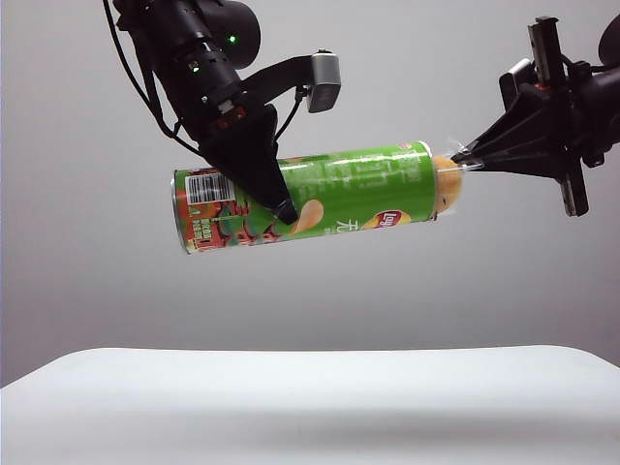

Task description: Pick up the green tub of chips from the desk, pull out the transparent container with the chips inside partially, and then place the chips back on the desk.

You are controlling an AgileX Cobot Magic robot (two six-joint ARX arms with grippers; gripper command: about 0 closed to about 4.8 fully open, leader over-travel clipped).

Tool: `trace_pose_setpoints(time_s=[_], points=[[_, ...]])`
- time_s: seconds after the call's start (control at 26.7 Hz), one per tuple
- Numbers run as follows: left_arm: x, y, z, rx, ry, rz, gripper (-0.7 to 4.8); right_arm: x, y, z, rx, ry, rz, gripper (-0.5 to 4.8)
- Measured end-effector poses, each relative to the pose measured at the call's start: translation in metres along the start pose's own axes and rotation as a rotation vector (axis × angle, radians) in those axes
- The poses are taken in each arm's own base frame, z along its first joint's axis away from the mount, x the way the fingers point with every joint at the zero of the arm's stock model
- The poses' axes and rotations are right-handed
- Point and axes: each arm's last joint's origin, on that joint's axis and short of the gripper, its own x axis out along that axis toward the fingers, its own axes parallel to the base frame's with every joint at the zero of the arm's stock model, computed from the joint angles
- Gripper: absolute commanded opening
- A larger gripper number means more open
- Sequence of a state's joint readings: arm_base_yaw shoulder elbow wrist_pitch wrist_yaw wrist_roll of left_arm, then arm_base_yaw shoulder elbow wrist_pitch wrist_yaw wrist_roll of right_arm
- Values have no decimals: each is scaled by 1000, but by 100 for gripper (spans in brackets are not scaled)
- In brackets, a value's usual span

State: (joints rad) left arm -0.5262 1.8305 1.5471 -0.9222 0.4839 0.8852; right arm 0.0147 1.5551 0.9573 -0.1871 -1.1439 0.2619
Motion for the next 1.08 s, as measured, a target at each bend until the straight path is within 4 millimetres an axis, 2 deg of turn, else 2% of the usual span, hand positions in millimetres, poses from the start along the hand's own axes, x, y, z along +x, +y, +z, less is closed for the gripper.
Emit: trace_pose_setpoints(time_s=[0.49,0.97,1.08], points=[[0,0,0,-9,-6,0,331,-9,-5,1,-1,-31,-46,-3],[0,1,0,-10,-3,12,331,-9,-8,1,8,-47,-136,1],[0,1,0,-10,-3,11,330,-9,-8,1,1,-50,-144,201]])
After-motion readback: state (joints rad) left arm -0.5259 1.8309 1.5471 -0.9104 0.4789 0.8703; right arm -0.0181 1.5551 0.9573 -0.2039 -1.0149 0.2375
